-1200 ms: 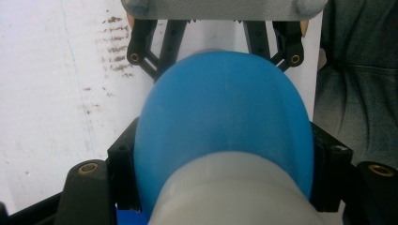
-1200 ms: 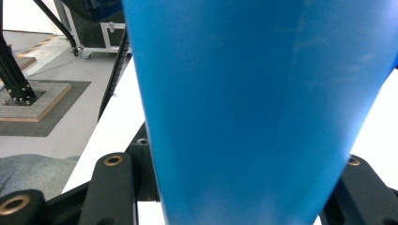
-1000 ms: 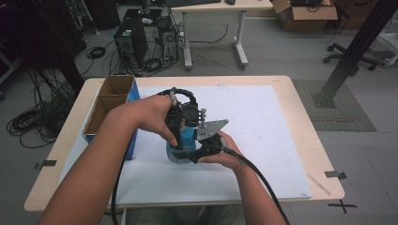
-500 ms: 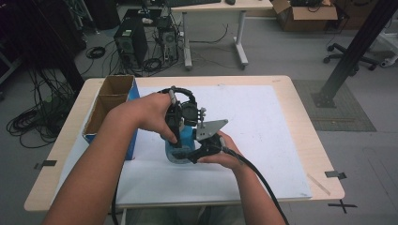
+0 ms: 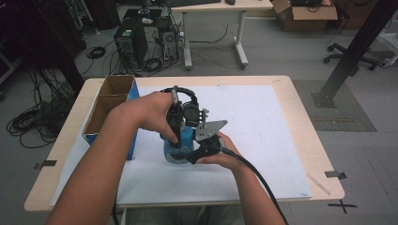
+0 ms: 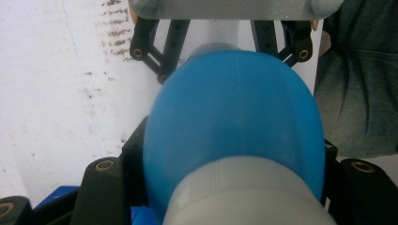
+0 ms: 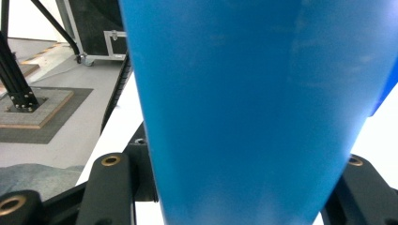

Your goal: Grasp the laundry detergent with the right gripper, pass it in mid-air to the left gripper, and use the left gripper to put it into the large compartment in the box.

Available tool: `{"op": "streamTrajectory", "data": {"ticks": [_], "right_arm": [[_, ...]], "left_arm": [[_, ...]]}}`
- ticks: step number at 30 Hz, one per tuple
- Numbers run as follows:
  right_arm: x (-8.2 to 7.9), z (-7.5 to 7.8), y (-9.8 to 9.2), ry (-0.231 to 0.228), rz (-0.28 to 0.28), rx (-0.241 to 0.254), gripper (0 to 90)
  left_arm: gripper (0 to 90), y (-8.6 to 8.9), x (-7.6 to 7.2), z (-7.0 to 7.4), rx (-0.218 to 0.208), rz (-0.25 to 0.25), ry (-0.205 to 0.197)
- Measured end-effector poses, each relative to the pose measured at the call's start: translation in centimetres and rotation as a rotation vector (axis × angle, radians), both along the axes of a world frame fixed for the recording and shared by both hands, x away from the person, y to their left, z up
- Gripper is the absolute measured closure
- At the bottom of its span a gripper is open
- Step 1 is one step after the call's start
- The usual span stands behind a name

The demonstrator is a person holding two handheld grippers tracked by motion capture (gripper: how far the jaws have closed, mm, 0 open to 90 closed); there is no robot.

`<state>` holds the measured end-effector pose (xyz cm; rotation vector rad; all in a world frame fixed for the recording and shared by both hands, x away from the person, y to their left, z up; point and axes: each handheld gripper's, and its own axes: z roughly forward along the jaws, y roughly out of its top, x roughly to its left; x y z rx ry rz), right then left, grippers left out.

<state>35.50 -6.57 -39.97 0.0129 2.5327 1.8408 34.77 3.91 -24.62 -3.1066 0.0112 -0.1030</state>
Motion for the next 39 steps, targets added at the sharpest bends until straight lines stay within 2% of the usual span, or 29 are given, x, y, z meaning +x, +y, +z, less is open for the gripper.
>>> {"op": "streamTrajectory", "data": {"ticks": [5,7,8,14,25,29,34,39], "right_arm": [[0.0,-0.3,-0.1,-0.018,-0.003,0.018,41.1],[0.0,-0.4,-0.2,-0.011,-0.011,0.021,35.8],[0.1,-0.7,-0.2,-0.006,-0.021,0.026,30.0],[0.0,-1.1,-0.4,0.003,-0.042,0.03,23.7],[0.0,-0.8,-0.9,0.0,-0.071,0.043,19.2],[0.0,-0.8,-1.1,0.001,-0.083,0.045,14.0],[0.0,-0.6,-1.4,0.005,-0.086,0.034,0.0],[-0.1,0.2,-2.3,-0.023,-0.093,-0.02,0.2]], "left_arm": [[38.9,-0.2,0.0,-0.1,0.001,-0.004,0.005],[38.8,-0.2,0.0,-0.1,-0.002,-0.004,0.014],[38.9,-0.3,0.0,0.0,-0.007,-0.003,0.016],[38.9,-0.3,0.2,-0.1,-0.008,-0.001,0.014],[38.8,-0.3,0.5,0.0,-0.006,0.016,0.019],[38.8,-0.4,0.5,0.0,-0.007,0.016,0.017],[38.8,-0.4,0.6,0.2,-0.006,0.02,0.018],[38.8,0.2,1.0,0.7,-0.025,0.042,0.015]]}}
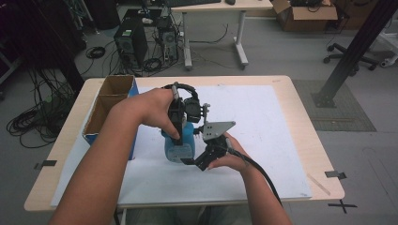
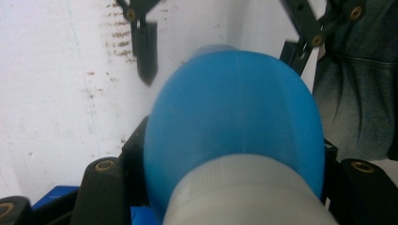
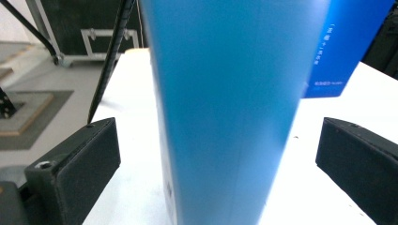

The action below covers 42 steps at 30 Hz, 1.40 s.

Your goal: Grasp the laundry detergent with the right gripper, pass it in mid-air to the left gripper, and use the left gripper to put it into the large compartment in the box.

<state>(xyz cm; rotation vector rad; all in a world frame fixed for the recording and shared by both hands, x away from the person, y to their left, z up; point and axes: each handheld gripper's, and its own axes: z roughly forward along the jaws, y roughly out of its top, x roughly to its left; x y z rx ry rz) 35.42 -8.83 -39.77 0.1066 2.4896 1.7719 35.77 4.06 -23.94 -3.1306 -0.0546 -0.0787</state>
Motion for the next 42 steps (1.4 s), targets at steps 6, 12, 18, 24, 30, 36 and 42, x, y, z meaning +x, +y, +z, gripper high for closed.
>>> {"op": "streamTrajectory", "data": {"ticks": [6,12,18,24,30,36,42], "right_arm": [[0.2,1.6,-2.0,-0.021,-0.017,-0.041,0.0],[0.0,2.5,-3.7,-0.04,-0.038,-0.077,0.2],[-0.2,3.0,-5.7,-0.057,-0.06,-0.106,0.2],[-0.4,3.7,-7.2,-0.061,-0.079,-0.131,0.2],[-0.4,4.6,-8.5,-0.077,-0.086,-0.171,0.2],[-0.3,5.7,-10.0,-0.091,-0.082,-0.211,0.3],[0.2,6.8,-11.9,-0.106,-0.086,-0.288,0.6]], "left_arm": [[38.7,0.6,0.6,0.4,-0.018,0.015,0.001],[38.6,1.1,0.9,0.8,-0.022,0.061,0.004],[38.6,1.3,1.1,1.4,-0.013,0.135,-0.019],[38.5,1.2,1.2,2.4,-0.025,0.282,-0.037],[38.5,1.4,1.2,3.5,-0.062,0.383,-0.086],[38.5,1.7,1.3,4.1,-0.083,0.447,-0.086],[38.5,2.1,1.6,4.7,-0.104,0.514,-0.093]]}}
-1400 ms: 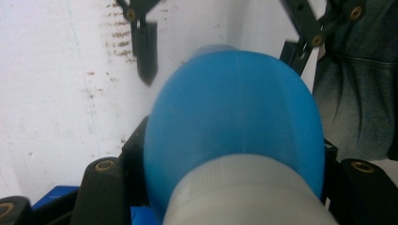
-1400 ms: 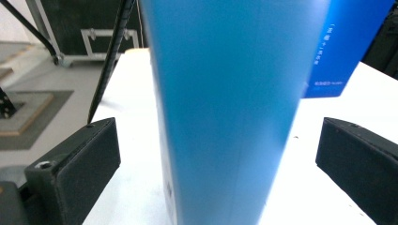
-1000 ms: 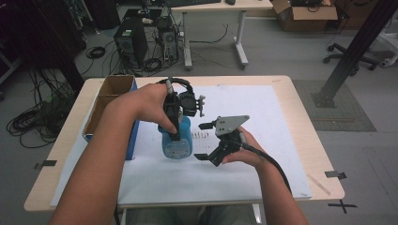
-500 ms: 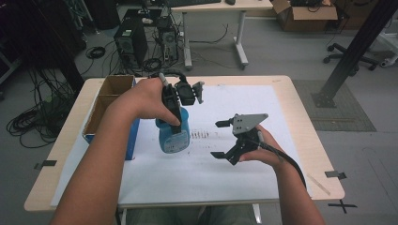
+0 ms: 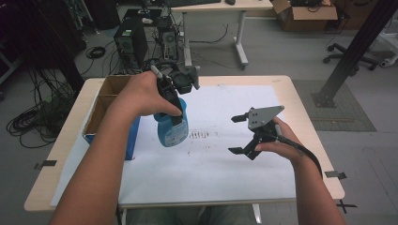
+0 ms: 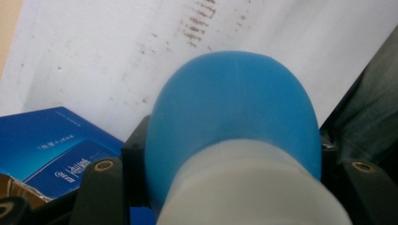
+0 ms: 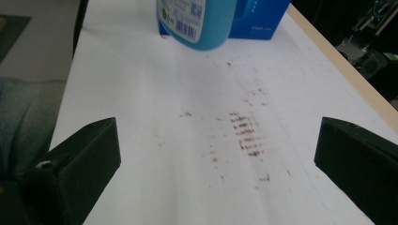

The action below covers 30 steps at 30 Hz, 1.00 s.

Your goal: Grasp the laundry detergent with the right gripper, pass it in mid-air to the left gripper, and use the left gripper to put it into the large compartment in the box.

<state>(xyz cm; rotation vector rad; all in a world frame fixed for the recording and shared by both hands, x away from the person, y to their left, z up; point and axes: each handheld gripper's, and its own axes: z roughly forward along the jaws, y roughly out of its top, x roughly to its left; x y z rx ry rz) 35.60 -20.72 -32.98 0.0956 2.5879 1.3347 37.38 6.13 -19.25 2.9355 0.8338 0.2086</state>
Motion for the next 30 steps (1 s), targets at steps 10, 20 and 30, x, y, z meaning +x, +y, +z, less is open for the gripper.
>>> {"op": "streamTrajectory", "data": {"ticks": [10,20,30], "right_arm": [[1.0,1.3,-1.7,0.003,-0.006,-0.105,1.1],[1.8,1.0,-2.7,0.044,-0.014,-0.229,1.7],[2.2,0.6,-3.5,0.074,-0.034,-0.271,1.9]], "left_arm": [[38.5,0.8,0.4,1.4,-0.038,0.074,-0.01],[38.5,1.6,0.9,2.6,-0.055,0.161,-0.027],[38.5,2.7,1.4,4.8,-0.051,0.257,-0.016]]}}
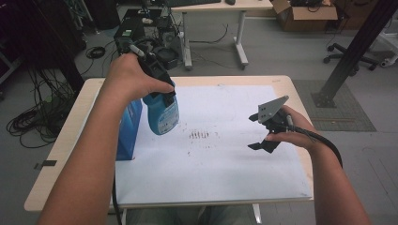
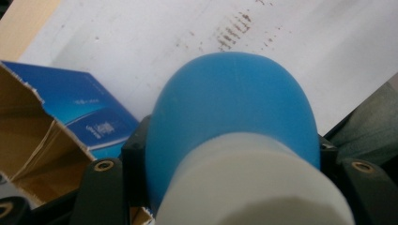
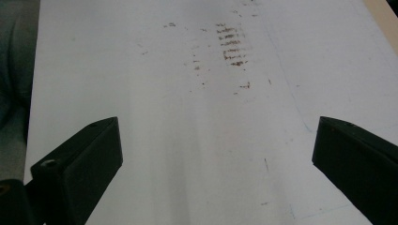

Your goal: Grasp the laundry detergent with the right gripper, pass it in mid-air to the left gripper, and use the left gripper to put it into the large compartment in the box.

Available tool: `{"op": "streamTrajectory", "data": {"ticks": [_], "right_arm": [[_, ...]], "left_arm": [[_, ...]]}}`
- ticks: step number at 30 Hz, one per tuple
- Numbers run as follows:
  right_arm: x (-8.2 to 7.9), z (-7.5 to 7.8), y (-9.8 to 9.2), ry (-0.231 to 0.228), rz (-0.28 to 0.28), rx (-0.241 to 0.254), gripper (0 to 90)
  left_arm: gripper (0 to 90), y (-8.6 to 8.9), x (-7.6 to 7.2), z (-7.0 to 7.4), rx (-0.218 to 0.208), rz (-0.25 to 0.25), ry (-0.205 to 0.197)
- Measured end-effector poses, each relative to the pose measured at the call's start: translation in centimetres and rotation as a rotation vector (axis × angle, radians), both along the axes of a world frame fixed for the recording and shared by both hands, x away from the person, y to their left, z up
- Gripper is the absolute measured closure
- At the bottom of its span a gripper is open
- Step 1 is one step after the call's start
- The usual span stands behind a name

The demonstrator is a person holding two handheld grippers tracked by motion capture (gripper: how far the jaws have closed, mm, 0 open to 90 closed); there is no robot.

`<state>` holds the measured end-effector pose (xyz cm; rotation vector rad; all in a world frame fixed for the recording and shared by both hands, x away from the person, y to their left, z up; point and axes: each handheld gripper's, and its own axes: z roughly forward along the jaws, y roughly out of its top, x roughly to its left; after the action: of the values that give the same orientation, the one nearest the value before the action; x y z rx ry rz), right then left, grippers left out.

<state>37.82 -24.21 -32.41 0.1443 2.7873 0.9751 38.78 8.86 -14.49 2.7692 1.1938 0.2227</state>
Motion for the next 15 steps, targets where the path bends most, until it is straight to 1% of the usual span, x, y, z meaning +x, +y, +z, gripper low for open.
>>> {"op": "streamTrajectory", "data": {"ticks": [2,4,5,6,11,15], "right_arm": [[0.1,0.0,-0.2,0.001,-0.003,-0.005,1.9],[0.1,0.0,-0.2,0.003,-0.006,-0.007,1.9],[0.1,0.0,-0.2,0.002,-0.007,-0.007,1.9],[0.2,0.0,-0.3,0.004,-0.007,-0.008,1.9],[0.3,-0.1,-0.3,0.006,-0.008,-0.018,1.9],[0.4,-0.2,-0.3,0.011,-0.009,-0.035,2.0]], "left_arm": [[38.5,0.3,0.1,0.3,0.004,0.013,0.01],[38.5,0.5,0.2,0.6,-0.006,0.031,0.013],[38.5,0.7,0.2,0.7,-0.002,0.036,0.02],[38.5,0.8,0.2,0.9,-0.009,0.049,0.017],[38.5,1.7,0.4,1.7,-0.016,0.096,0.018],[38.5,2.6,0.6,2.6,-0.022,0.147,0.018]]}}
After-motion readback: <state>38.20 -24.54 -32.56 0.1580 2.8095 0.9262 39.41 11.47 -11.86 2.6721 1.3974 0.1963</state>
